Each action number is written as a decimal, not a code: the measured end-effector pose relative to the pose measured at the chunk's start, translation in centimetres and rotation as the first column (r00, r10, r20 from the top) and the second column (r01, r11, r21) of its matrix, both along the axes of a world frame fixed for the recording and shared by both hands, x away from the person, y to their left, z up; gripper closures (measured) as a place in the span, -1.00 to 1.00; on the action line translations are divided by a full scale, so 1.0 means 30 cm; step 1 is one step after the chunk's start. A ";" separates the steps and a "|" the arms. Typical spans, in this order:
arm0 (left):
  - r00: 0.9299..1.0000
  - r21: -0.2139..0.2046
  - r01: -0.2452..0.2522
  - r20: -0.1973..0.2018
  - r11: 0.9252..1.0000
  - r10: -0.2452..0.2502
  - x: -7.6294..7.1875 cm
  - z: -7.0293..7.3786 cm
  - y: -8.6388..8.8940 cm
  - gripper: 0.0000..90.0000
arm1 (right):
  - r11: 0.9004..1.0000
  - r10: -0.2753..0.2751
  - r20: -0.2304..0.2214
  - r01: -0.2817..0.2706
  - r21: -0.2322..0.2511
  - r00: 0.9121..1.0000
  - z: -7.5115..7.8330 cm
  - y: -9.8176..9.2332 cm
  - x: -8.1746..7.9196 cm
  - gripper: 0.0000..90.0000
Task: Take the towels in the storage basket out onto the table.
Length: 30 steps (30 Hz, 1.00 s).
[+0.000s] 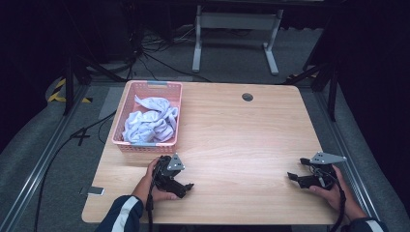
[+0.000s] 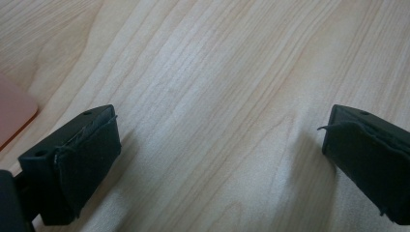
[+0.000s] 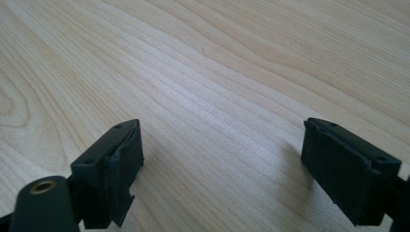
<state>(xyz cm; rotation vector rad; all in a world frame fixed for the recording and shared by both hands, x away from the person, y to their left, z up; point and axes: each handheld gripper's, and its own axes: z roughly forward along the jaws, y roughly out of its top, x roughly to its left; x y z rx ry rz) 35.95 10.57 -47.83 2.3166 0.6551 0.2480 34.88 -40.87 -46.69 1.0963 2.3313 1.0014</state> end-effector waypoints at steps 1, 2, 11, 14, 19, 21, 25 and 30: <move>1.000 -0.002 0.001 0.003 1.000 -0.001 -0.001 0.003 0.001 -0.97 | 1.000 0.001 0.000 -0.001 -0.001 1.000 0.000 0.000 0.000 -0.67; 1.000 0.002 0.003 0.004 1.000 -0.003 -0.001 0.007 0.003 -0.91 | 1.000 0.003 0.000 -0.003 -0.001 1.000 0.000 -0.001 0.001 -0.67; 0.999 -0.008 0.027 0.019 1.000 -0.027 -0.015 0.033 0.016 -0.60 | 1.000 0.011 0.000 -0.011 -0.002 1.000 0.000 0.000 0.006 -0.68; 0.999 -0.007 0.022 0.032 1.000 -0.022 -0.021 0.051 0.015 -0.60 | 1.000 0.018 -0.001 -0.018 -0.004 1.000 0.001 -0.001 0.008 -0.68; 0.998 -0.007 0.017 0.059 1.000 -0.017 -0.019 0.076 0.017 -0.58 | 1.000 0.022 -0.003 -0.023 -0.006 1.000 0.001 -0.002 0.009 -0.68; 0.997 -0.014 0.013 0.079 1.000 -0.012 -0.020 0.097 0.024 -0.58 | 1.000 0.022 -0.001 -0.022 -0.004 1.000 0.001 -0.002 0.009 -0.68; 0.993 -0.030 -0.003 0.116 1.000 0.007 -0.023 0.138 0.040 -0.58 | 1.000 0.015 -0.001 -0.016 -0.003 1.000 0.000 0.000 0.007 -0.68; 0.986 -0.063 -0.030 0.161 0.998 0.039 -0.017 0.194 0.072 -0.57 | 1.000 0.007 -0.006 -0.007 -0.001 1.000 0.002 0.008 0.005 -0.68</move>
